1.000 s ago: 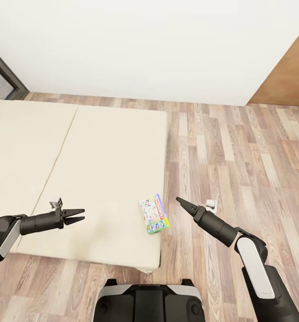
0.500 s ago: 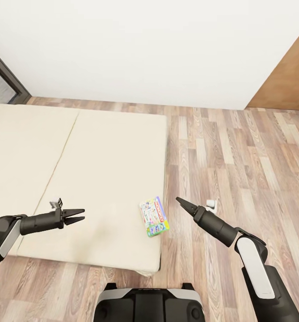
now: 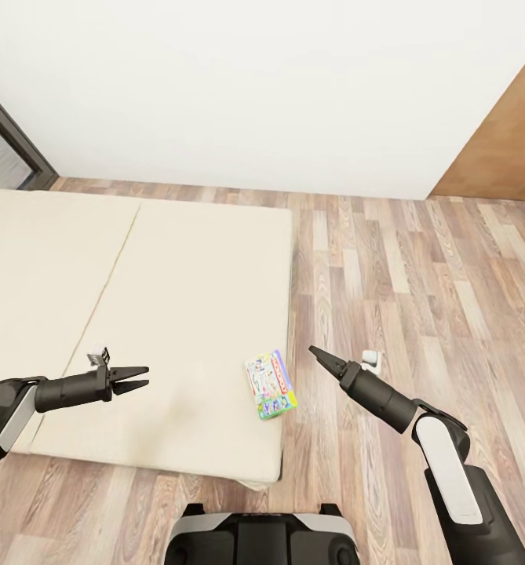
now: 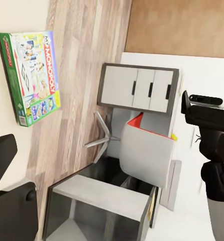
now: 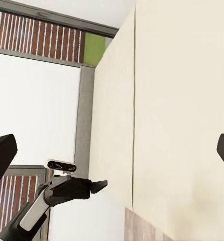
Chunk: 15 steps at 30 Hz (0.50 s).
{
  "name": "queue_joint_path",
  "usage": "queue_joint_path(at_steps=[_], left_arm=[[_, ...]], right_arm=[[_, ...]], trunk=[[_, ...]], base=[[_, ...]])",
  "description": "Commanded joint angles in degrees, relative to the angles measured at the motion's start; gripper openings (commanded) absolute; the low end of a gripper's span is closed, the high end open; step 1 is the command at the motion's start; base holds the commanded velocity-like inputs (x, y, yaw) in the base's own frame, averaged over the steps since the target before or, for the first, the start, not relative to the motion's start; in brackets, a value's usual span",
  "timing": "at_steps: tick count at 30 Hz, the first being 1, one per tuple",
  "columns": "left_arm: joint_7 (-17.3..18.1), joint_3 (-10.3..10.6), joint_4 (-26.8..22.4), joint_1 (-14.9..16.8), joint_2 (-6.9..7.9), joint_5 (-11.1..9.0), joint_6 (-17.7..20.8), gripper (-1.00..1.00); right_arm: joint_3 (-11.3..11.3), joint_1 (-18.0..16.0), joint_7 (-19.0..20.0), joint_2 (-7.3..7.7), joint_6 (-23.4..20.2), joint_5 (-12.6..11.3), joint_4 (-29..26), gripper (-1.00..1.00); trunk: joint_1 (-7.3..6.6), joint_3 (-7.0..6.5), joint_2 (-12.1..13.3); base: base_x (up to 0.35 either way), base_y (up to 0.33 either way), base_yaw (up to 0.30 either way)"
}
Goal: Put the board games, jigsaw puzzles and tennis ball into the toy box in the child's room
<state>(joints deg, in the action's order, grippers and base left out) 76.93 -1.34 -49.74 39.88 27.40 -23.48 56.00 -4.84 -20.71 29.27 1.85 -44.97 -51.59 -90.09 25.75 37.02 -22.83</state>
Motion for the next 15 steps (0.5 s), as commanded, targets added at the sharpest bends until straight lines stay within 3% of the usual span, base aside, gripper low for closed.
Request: queue_joint_path(at_steps=[1,15], left_arm=[[0.06,0.03,0.0,0.02,0.02,-0.17,0.52,1.0],[0.06,0.03,0.0,0.02,0.02,-0.12,0.52,1.0]], right_arm=[[-0.08,-0.03,0.09,-0.01,-0.38,-0.09,-0.03,1.0],[-0.08,-0.03,0.09,-0.01,-0.38,-0.09,-0.03,1.0]], trunk=[[0.03,-0.03,-0.08],[0.03,-1.35,-0.08]], base=[[0.0,0.0,0.0],[0.0,0.0,0.0]])
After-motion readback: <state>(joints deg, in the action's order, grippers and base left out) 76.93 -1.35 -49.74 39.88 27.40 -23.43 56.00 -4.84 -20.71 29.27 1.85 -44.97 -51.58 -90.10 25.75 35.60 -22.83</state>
